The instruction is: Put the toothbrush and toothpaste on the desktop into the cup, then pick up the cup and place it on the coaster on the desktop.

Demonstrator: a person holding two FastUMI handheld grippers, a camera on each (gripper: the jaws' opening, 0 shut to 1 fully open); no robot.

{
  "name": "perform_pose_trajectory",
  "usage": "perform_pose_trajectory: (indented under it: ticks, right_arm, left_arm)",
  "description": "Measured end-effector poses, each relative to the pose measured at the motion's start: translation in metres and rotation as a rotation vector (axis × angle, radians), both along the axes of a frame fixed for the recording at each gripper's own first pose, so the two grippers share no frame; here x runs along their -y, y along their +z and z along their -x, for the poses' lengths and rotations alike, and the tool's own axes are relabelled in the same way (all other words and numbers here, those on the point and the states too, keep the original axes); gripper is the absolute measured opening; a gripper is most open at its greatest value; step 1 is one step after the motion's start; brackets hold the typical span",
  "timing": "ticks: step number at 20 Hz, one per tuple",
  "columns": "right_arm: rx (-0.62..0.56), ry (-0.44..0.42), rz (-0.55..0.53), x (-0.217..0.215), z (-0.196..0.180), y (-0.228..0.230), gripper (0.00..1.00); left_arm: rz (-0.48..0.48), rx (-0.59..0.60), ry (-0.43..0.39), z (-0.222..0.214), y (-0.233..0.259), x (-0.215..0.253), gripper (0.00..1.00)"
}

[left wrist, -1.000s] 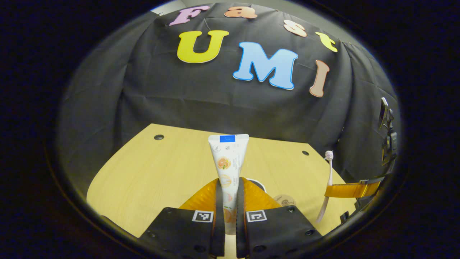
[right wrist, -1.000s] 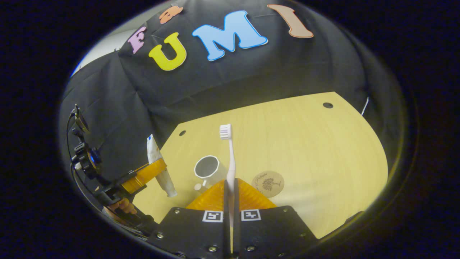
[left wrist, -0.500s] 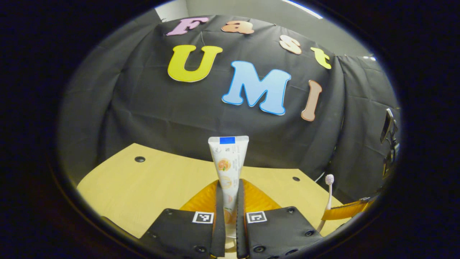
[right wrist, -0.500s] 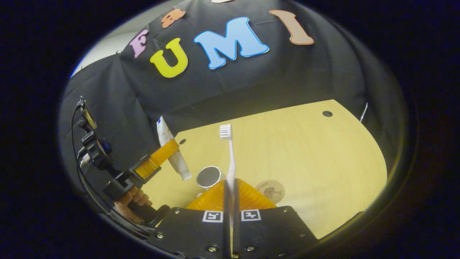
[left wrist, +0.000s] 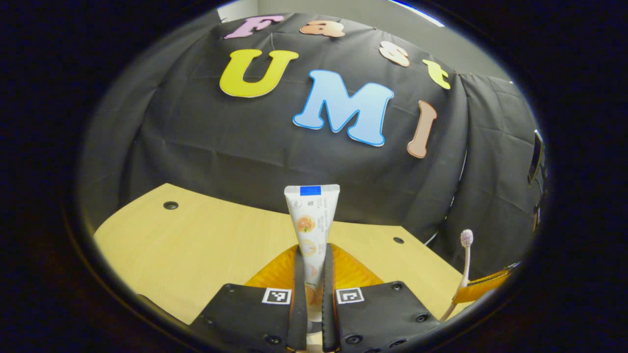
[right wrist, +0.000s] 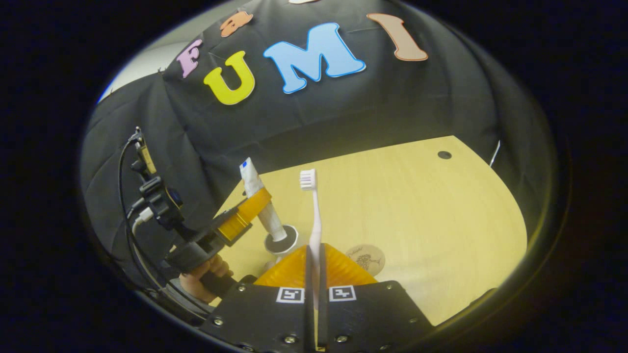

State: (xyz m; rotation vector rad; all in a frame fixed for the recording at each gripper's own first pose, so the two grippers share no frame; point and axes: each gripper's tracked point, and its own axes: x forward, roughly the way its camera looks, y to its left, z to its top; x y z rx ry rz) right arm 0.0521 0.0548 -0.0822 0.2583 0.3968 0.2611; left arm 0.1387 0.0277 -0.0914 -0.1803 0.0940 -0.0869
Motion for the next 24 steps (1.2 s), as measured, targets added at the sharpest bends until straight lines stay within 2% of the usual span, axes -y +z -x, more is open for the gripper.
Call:
perform_pose_trajectory:
  ticks: [5, 10, 15, 17, 20, 24]
  right_arm:
    - [-0.008, 0.031, -0.018, -0.011, -0.005, -0.001, 0.04]
    - [-0.021, 0.045, -0.03, -0.015, -0.005, -0.001, 0.04]
    - [-0.013, 0.044, -0.03, -0.018, -0.001, 0.003, 0.04]
    - [-0.01, 0.041, -0.026, -0.016, 0.001, 0.004, 0.04]
    - [0.0, 0.04, -0.021, -0.017, 0.0, 0.005, 0.04]
    - [0.044, 0.047, -0.017, -0.021, -0.009, 0.017, 0.04]
  left_arm:
    - [-0.045, -0.098, 0.008, 0.002, -0.041, -0.004, 0.22]
    - [-0.139, -0.217, 0.049, -0.002, -0.07, -0.011, 0.27]
    - [-0.119, -0.262, -0.003, 0.01, -0.078, 0.002, 0.33]
    - [-0.108, -0.269, 0.0, 0.012, -0.081, 0.002, 0.42]
    - [-0.114, -0.261, -0.003, 0.016, -0.078, 0.002, 0.44]
    - [-0.095, -0.254, -0.022, 0.026, -0.073, 0.006, 0.71]
